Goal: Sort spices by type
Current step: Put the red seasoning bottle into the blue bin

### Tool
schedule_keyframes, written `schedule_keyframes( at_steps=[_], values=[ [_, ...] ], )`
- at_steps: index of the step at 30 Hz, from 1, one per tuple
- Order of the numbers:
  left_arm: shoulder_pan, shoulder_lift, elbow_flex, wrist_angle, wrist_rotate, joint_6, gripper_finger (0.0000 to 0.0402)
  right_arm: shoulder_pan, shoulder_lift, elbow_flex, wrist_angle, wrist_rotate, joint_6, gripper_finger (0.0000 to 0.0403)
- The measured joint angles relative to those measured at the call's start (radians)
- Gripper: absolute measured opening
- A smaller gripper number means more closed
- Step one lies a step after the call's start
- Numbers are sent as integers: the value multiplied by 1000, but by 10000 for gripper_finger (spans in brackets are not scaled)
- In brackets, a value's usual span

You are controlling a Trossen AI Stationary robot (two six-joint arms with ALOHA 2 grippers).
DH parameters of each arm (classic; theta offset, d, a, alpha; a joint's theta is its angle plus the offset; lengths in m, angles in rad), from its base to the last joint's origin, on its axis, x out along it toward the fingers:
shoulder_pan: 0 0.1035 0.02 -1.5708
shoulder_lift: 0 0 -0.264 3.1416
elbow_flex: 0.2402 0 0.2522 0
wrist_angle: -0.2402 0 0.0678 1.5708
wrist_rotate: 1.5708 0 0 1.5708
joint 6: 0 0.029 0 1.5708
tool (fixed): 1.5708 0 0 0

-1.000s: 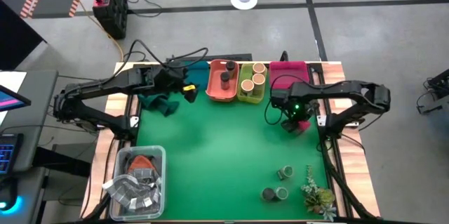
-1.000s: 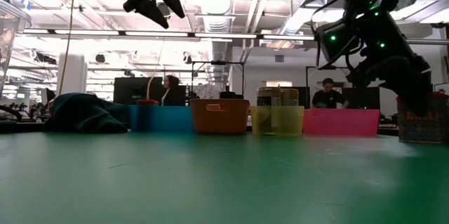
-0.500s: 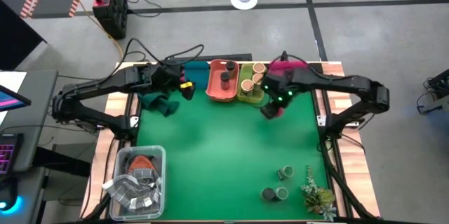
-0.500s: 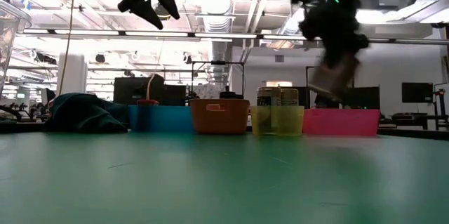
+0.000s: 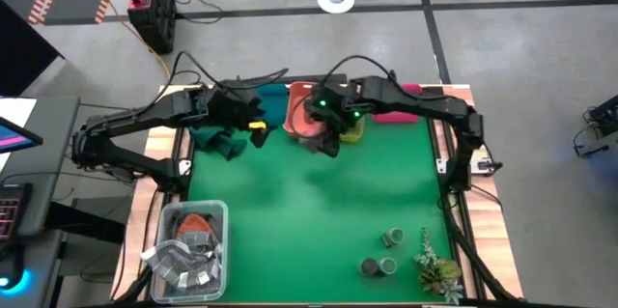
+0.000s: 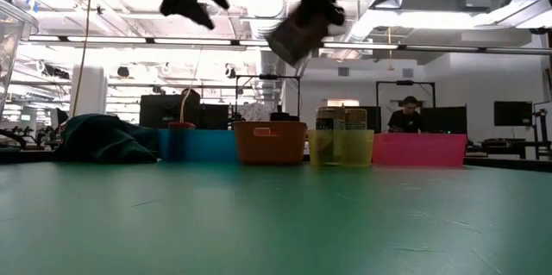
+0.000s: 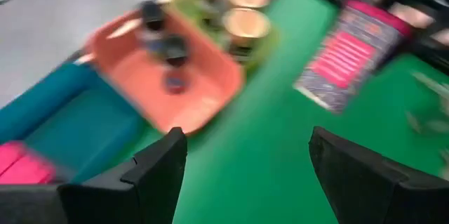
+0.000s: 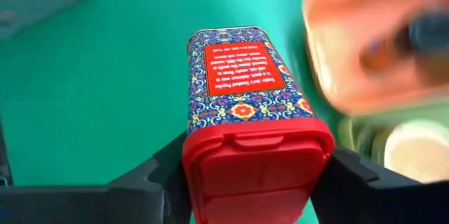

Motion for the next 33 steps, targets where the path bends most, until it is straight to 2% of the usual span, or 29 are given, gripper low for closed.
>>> schedule_keyframes(
  at_steps=[3, 7, 11, 21, 29, 33],
  values=[
    [-17, 14, 0, 40, 108, 116, 288, 13, 27, 94, -5, 0, -75, 245],
    [-49, 35, 0, 83, 128, 221, 288, 19, 38, 155, -23, 11, -101, 245],
    [-77, 52, -4, 180, 126, 268, 288, 16, 38, 161, -37, 48, -101, 246],
    [-102, 140, -6, 374, 129, 257, 288, 46, 38, 161, -46, 57, -133, 248],
    [-105, 173, -6, 380, 153, 247, 286, 70, 36, 161, -47, 57, -157, 248],
    [-109, 172, -6, 383, 162, 255, 260, 78, 36, 161, -45, 58, -168, 248]
  ],
)
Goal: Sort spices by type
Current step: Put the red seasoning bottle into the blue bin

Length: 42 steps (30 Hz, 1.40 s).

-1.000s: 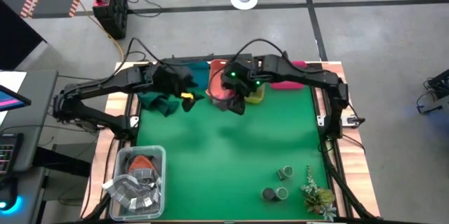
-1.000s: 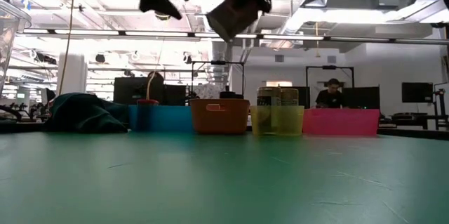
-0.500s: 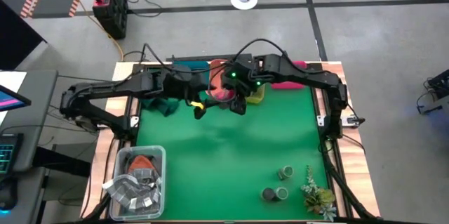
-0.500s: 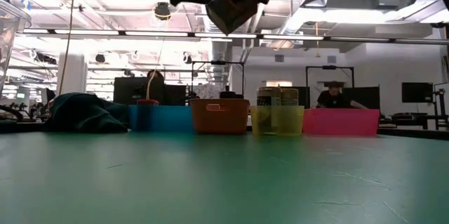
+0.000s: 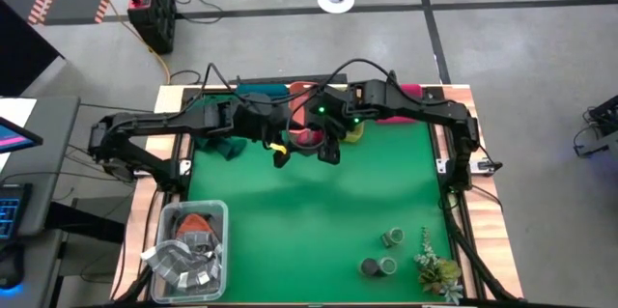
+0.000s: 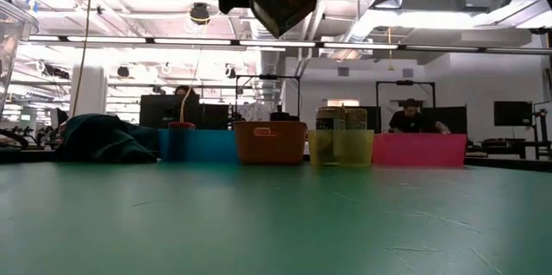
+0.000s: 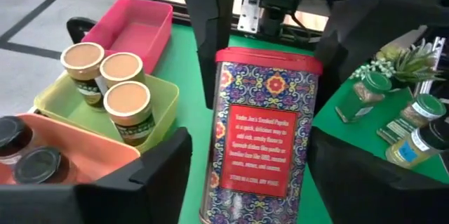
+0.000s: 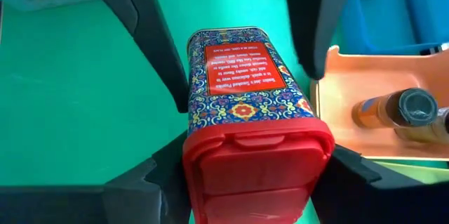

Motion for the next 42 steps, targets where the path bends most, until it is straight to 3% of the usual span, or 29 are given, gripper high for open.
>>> schedule_keyframes(
  at_steps=[7, 19, 34, 42],
  values=[
    [0, 0, 0, -4, 40, -24, 184, 10, 0, 0, 12, 0, -11, 249],
    [1, 0, 0, -5, 51, -46, 188, -2, -1, 15, 8, -3, -15, 259],
    [4, 2, 0, -32, 41, -43, 183, -10, -1, 16, -4, -4, -6, 362],
    [4, 1, 0, -65, 37, -43, 182, -29, -12, 16, -18, -4, -8, 377]
  ],
)
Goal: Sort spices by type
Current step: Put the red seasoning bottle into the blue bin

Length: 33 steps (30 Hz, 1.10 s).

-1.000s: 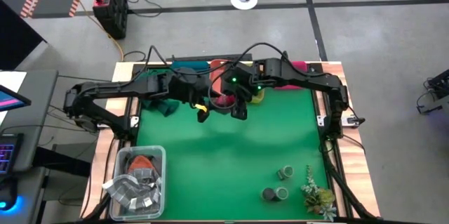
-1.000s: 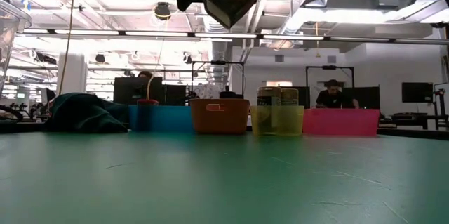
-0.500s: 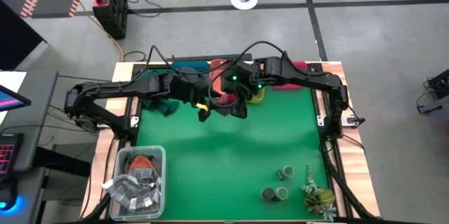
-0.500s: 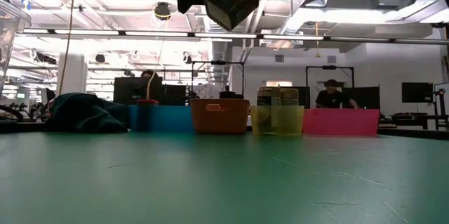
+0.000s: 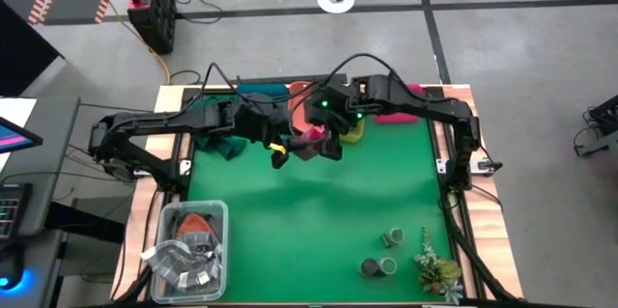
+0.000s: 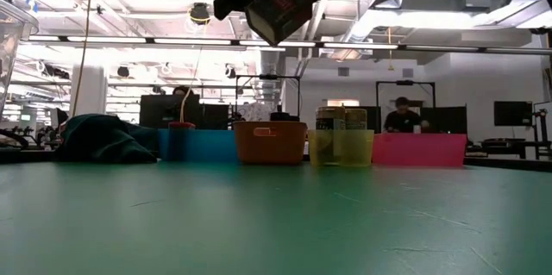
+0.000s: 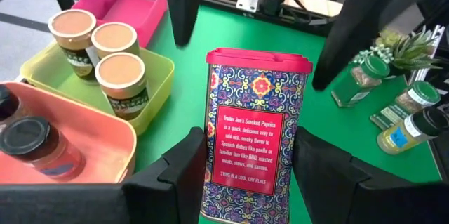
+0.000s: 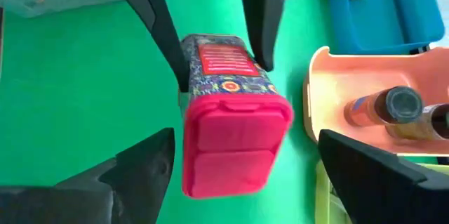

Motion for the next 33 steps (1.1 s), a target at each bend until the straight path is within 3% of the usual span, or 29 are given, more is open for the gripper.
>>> schedule_keyframes(
  at_steps=[8, 19, 23, 27, 33],
  values=[
    [0, 0, 0, -6, -25, 8, 182, -58, -71, 0, -27, 2, 7, 378],
    [86, -1, 0, -72, -170, 16, 182, -160, -171, -40, -97, 12, 20, 378],
    [151, -1, -5, -93, -288, -3, 183, -172, -208, -87, -93, 13, 41, 378],
    [196, -2, -33, -98, -469, -73, 183, -158, -235, -126, -90, 13, 52, 378],
    [208, -2, -144, -38, -765, -326, 183, -116, -257, -183, -60, 39, 58, 378]
  ],
)
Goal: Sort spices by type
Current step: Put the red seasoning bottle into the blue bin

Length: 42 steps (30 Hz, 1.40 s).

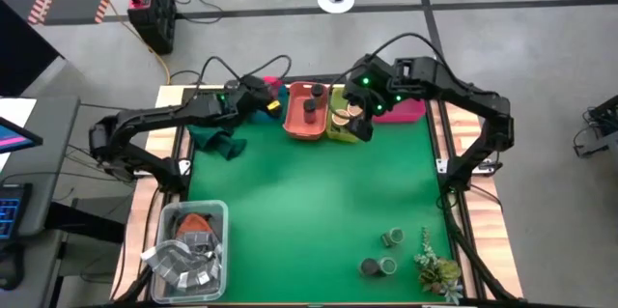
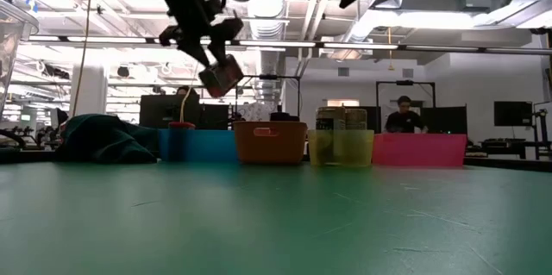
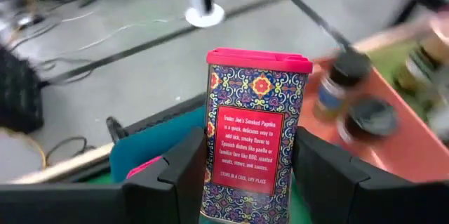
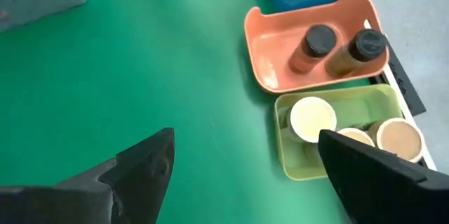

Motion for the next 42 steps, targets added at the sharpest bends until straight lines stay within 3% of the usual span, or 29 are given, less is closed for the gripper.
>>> schedule_keyframes(
  at_steps=[8, 14, 19, 31, 42],
  values=[
    [-49, 1, -139, 228, -249, -194, 183, 20, 0, -2, 8, 0, -17, 378],
    [-62, 31, -154, 255, -391, -288, 183, 19, -16, -2, -9, -1, -50, 378],
    [-69, 150, -128, 333, -398, -310, 183, 19, -35, -2, -14, -8, -76, 378],
    [-49, 424, -4, 325, -482, -286, 183, 10, -128, -2, -33, -11, -62, 378],
    [-16, 477, -5, 165, -498, -570, 183, 11, -179, -1, -35, -11, 16, 378]
  ],
)
